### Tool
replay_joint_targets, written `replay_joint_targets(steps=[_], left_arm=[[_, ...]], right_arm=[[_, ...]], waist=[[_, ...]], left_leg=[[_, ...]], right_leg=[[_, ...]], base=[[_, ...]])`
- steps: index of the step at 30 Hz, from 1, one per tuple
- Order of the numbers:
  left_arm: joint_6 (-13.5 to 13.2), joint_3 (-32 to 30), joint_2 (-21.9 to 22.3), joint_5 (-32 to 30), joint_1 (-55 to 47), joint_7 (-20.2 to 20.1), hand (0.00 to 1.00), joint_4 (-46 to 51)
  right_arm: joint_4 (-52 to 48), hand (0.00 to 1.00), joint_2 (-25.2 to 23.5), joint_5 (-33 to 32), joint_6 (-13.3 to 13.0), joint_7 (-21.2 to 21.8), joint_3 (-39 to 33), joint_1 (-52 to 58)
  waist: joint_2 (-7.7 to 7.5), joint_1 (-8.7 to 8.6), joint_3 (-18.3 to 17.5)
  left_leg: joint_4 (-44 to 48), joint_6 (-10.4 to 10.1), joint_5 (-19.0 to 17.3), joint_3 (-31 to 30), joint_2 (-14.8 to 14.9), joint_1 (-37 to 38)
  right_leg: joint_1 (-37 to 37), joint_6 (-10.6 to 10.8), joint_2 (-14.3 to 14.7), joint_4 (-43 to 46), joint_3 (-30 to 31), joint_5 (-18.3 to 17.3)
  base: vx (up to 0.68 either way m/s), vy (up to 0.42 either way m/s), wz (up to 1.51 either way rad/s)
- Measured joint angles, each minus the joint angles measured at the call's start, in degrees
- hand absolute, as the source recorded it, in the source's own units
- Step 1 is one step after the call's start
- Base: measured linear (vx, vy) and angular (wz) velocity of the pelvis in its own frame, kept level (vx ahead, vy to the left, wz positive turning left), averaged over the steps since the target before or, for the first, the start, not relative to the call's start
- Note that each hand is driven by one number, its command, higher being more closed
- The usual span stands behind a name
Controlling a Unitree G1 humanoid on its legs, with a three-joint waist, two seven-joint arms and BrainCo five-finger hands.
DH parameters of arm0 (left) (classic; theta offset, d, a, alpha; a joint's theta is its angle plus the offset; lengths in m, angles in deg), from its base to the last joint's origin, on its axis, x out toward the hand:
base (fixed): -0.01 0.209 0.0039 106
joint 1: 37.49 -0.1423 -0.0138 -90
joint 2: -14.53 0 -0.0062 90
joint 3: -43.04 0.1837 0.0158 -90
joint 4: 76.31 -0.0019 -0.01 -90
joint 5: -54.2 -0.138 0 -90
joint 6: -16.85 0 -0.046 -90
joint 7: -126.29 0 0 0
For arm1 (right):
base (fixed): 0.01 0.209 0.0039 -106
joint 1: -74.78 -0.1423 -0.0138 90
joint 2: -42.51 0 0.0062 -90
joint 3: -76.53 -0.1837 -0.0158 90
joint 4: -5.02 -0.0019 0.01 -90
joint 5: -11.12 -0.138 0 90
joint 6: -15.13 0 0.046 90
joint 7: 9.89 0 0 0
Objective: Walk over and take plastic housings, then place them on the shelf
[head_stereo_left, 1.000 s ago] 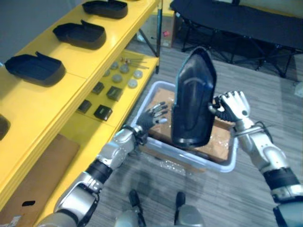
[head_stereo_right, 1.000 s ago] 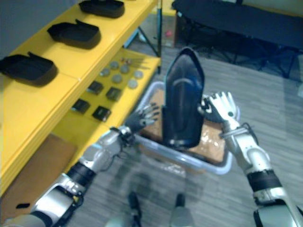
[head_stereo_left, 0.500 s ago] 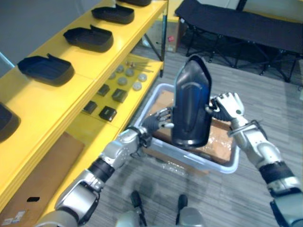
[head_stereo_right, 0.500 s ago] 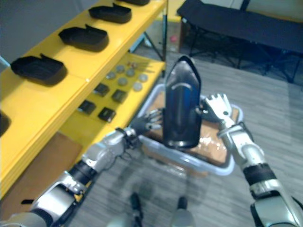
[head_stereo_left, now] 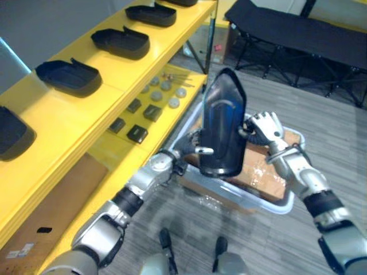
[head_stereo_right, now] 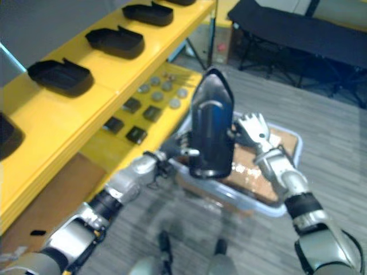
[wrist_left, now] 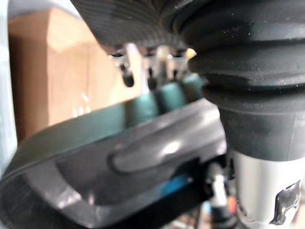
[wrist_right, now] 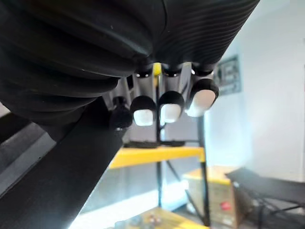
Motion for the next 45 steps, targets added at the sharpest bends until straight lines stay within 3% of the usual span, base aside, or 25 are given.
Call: replay_joint_targets(steps=[12, 13, 23, 25, 31, 38, 39, 45], left_arm=[[-0.1, -0.1, 1.8, -2.2, 0.0, 2.3, 0.00, -4.1], [-0.1, -0.1, 2.1, -2.2, 0.0, 2.7, 1.00, -4.4], [-2.7, -0.5, 3.6, -5.6, 0.0, 10.8, 1.00, -7.1], [-3.9, -0.7, 3.9, -3.7, 0.0, 11.2, 1.00, -8.2], [-5.9, -0.5, 4.5, 10.1, -1.4, 10.3, 1.00, -8.9], [-8.7, -0.2, 6.4, 21.5, -5.9, 7.6, 1.00, -8.9], [-9.7, -0.2, 6.7, 23.0, -6.7, 7.2, 1.00, -8.9], [-12.8, -1.4, 7.4, 26.9, -12.2, 3.9, 1.00, -4.3]], right_arm=[[3.5, 1.00, -5.0, -0.7, 2.3, -0.2, 0.3, 0.0], [4.3, 1.00, -5.4, -1.6, 2.4, -0.4, 0.6, 0.0], [5.1, 1.00, -9.7, -5.6, 2.0, -6.2, 1.3, 0.1], [3.9, 1.00, -10.0, -5.6, 2.0, -7.2, 1.3, 0.4], [-2.8, 1.00, -11.7, -6.6, 1.7, -11.5, 0.4, 2.6], [-7.3, 1.00, -12.3, -8.1, 0.9, -12.6, -0.3, 6.7], [-8.2, 0.00, -12.3, -9.0, 0.5, -12.8, -0.3, 7.8], [-14.9, 0.00, -15.5, -12.9, -5.4, -15.0, -1.9, 14.6]], waist=[[0.00, 0.38, 0.0], [0.00, 0.49, 0.0], [-0.04, 1.08, 0.0], [-0.05, 1.34, 0.0], [-0.30, 1.35, 0.2], [-1.35, 1.06, -0.3], [-1.65, 1.00, -0.4], [-3.25, 0.10, -1.4]], left_leg=[[0.0, 0.0, 0.1, -0.1, 0.1, 0.0], [0.0, 0.0, 0.1, -0.1, 0.1, 0.0], [0.0, 0.0, 0.1, -0.2, 0.2, 0.1], [0.0, 0.0, 0.1, -0.2, 0.2, 0.1], [0.0, -0.1, 0.1, -0.3, 0.2, 0.5], [-0.1, -0.4, -0.1, 0.1, 0.4, 1.4], [-0.1, -0.4, -0.2, 0.2, 0.4, 1.3], [-0.1, -0.5, -0.6, 1.0, 0.3, 2.6]], right_leg=[[0.0, 0.0, 0.0, 0.1, -0.1, 0.0], [0.0, 0.0, 0.0, 0.1, -0.1, 0.0], [0.1, 0.0, 0.1, 0.1, -0.1, 0.0], [0.1, 0.0, 0.1, 0.1, -0.1, 0.0], [0.7, 0.0, 0.1, -0.3, -0.2, 0.0], [1.8, -0.1, 0.2, -1.5, 0.0, 0.0], [1.8, 0.0, 0.2, -1.7, 0.0, 0.0], [3.0, 0.1, -0.1, -1.9, 0.2, 0.1]], base=[[0.00, 0.000, 0.00], [0.00, 0.000, 0.00], [0.00, 0.000, 0.00], [0.00, 0.000, 0.00], [0.00, 0.000, 0.00], [0.01, 0.000, -0.02], [0.02, 0.008, -0.04], [0.03, 0.012, -0.04]])
